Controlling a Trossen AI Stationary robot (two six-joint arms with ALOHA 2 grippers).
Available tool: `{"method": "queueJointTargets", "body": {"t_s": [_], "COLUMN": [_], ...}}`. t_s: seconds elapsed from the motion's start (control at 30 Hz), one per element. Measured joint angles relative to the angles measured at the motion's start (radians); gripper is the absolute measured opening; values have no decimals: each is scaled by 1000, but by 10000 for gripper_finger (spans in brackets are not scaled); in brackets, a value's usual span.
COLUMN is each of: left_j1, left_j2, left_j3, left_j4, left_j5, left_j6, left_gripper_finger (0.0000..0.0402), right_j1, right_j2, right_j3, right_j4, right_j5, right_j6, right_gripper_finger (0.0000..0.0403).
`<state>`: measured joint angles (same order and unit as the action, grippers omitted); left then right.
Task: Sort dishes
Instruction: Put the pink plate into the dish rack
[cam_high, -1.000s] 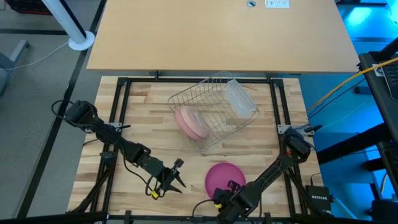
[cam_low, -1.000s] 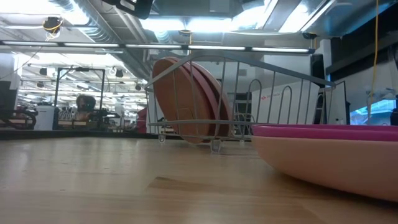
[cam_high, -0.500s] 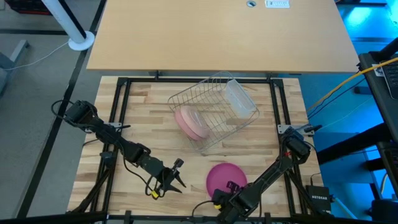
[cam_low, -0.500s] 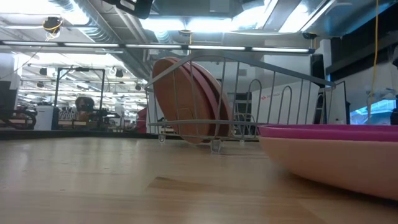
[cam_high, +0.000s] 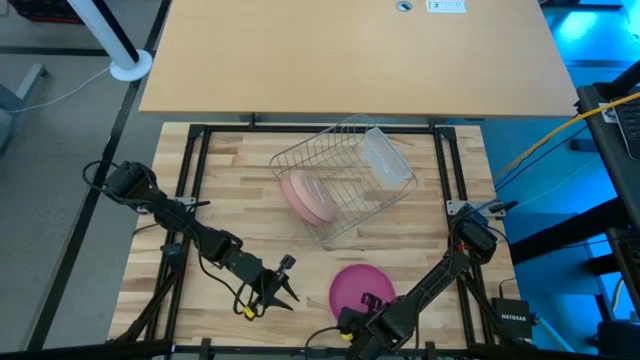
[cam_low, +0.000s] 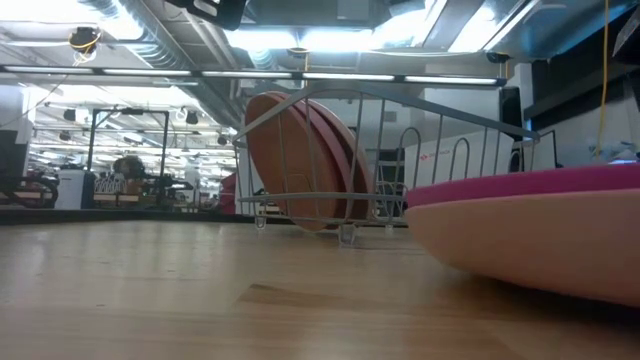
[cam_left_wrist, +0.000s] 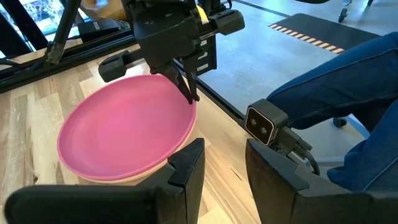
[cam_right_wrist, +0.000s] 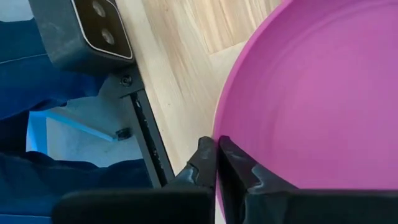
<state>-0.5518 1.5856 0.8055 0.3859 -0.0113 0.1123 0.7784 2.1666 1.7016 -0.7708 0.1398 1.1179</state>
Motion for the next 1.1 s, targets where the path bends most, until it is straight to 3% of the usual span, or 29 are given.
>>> {"method": "queueJointTargets", "body": {"t_s": [0.5,0.73,1.1], "left_j1": [0,0,0], "left_j2": [-1,-1,26], "left_j3": [0,0,0], "left_j4": [25,23,-43], "left_j5": [0,0,-4], "left_j6": [26,47,74], "left_gripper_finger": [109,109,109], "right_j1": [-4,-42,-60], "right_j2": [0,-1,-2], "right_j3": [2,2,2], "right_j4": [93,65,170], "right_j5": [41,183,143], "right_j6": [-65,-30,-78], "right_gripper_finger": [3,2,2]}}
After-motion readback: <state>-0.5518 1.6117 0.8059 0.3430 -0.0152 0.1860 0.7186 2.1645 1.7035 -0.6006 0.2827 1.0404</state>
